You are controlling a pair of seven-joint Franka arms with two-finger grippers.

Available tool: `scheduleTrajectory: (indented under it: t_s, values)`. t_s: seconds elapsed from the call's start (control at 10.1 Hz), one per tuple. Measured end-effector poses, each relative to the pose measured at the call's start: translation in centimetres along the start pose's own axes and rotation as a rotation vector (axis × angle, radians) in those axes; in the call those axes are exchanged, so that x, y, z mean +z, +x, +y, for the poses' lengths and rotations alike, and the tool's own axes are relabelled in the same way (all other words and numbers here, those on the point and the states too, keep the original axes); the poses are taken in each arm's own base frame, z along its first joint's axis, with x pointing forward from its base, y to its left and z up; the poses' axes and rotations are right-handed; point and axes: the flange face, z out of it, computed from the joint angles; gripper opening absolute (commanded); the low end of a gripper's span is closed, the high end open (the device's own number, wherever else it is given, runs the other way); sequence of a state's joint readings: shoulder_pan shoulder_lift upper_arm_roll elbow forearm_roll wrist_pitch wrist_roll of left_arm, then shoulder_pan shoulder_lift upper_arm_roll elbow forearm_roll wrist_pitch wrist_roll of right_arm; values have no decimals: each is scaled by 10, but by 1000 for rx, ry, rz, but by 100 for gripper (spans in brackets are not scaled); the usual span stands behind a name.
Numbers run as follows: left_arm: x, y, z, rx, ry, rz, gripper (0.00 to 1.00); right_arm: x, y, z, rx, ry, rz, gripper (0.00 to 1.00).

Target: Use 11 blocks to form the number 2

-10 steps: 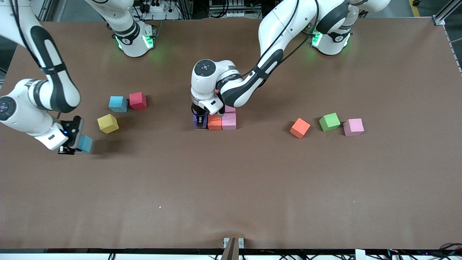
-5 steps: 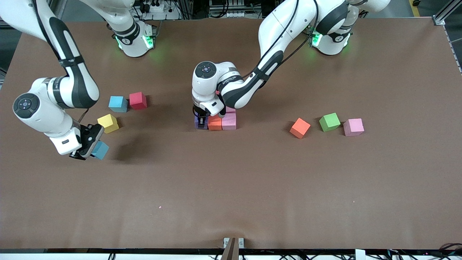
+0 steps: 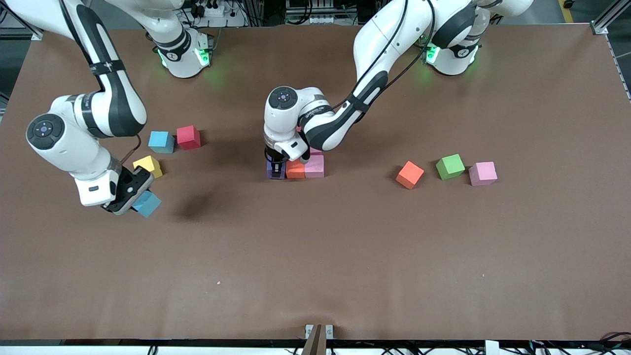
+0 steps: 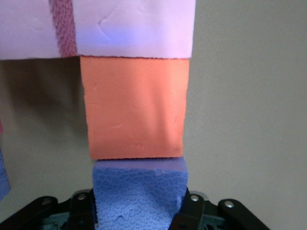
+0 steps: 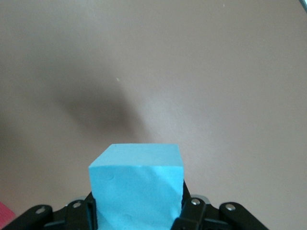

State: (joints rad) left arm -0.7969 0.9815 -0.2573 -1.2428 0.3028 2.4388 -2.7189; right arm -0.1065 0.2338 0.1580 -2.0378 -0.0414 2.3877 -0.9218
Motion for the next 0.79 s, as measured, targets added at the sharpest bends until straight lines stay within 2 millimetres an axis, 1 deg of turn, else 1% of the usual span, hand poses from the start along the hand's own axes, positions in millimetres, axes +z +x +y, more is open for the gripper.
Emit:
scheduleTrajectory:
  t_s: [0.1, 0.2, 0.3, 0.4, 0.49, 0.79]
  values:
    - [2, 1, 1, -1, -3, -3, 66, 0, 0, 0, 21, 11, 11, 22]
    - [4, 2, 2, -2, -6, -6, 66, 0, -2, 1, 30, 13, 12, 22]
    - [8, 3, 1, -3, -5, -6, 70, 0, -2, 1, 33, 14, 12, 22]
    - [11, 4, 0, -2, -3, -6, 81, 0, -2, 1, 36, 14, 12, 22]
    - [12, 4, -1, -1, -4, -7, 100, 1, 0, -1, 48, 19, 10, 22]
    - [9, 1, -1, 1, -7, -14, 100, 3, 1, -7, 73, 47, -11, 22]
